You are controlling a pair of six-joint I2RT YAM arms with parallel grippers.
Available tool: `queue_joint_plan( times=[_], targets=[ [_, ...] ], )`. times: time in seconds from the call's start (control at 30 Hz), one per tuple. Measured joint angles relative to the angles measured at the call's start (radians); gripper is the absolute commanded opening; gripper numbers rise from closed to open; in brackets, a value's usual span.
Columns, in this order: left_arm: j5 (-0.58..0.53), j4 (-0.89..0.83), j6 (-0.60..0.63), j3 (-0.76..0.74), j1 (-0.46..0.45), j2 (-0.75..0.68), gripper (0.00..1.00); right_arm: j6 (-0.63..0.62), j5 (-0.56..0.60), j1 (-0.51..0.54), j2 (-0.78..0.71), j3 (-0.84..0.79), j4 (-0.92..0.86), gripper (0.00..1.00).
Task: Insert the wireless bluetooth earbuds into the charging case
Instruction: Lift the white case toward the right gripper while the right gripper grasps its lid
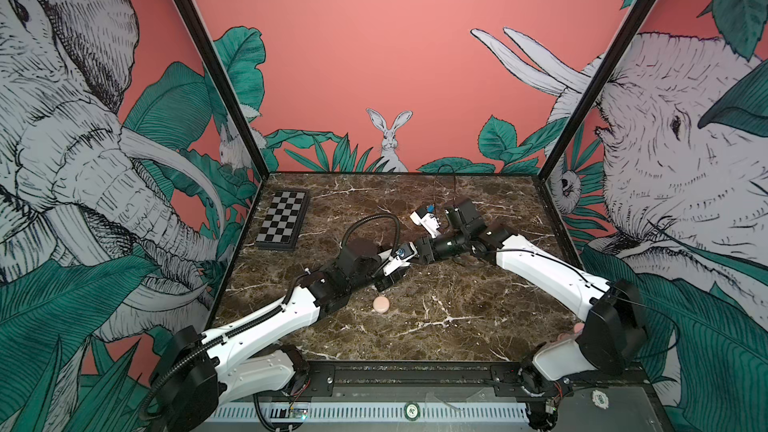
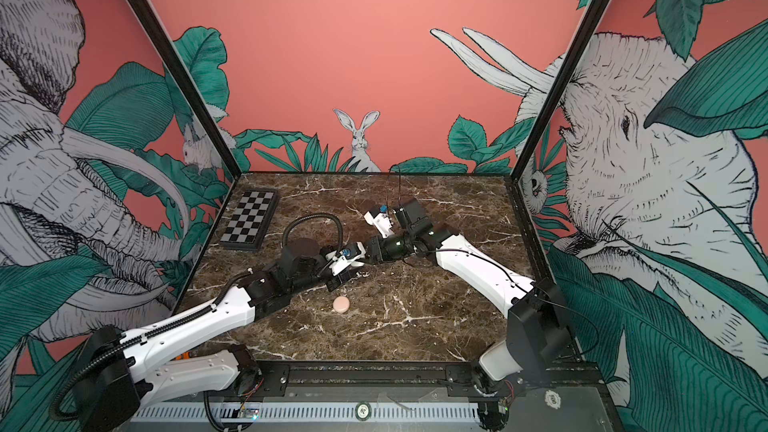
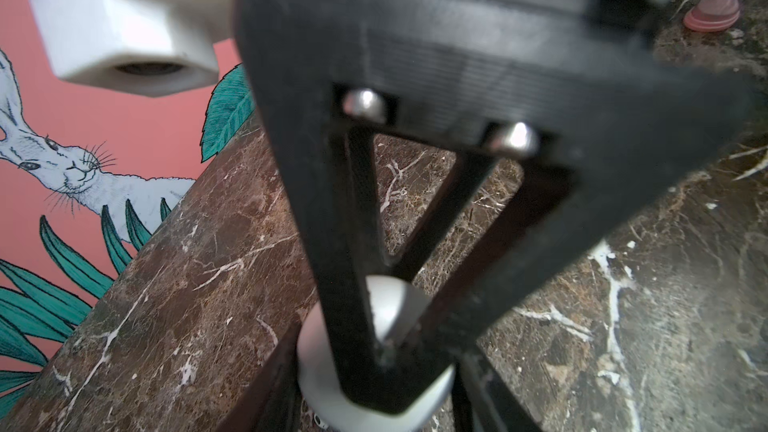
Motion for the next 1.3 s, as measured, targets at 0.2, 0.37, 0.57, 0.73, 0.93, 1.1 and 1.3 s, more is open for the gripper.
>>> queue_joint_plan(
  times=[0.2,0.37,0.57,0.73,0.93,1.1,1.3],
  targets=[
    [0.0,0.0,0.0,0.0,0.0,0.008,0.0,0.011,0.0,0.012,0.015,0.0,0.005,0.3],
    [-0.002,-0.003,-0.004,0.0,0.001,0.012,0.0,0.004,0.006,0.013,0.016,0.0,0.007,0.1],
    [-0.003,-0.001,-0.013,0.004,0.0,0.024,0.15,0.0,0.016,0.013,0.016,0.0,0.004,0.0],
    [-0.005,0.0,-0.029,0.007,0.0,0.029,0.7,0.0,0.021,0.013,0.015,0.0,0.003,0.0],
    [-0.011,0.02,-0.055,0.007,0.0,0.016,0.99,0.006,0.014,0.017,0.015,0.0,0.006,0.0],
    [0.003,0.001,-0.102,0.013,0.0,-0.074,0.99,-0.01,0.021,0.009,0.002,0.0,-0.009,0.0],
    [0.147,-0.142,-0.198,0.104,0.046,-0.172,0.99,-0.047,0.02,-0.027,-0.063,0.0,-0.015,0.0]
  ],
)
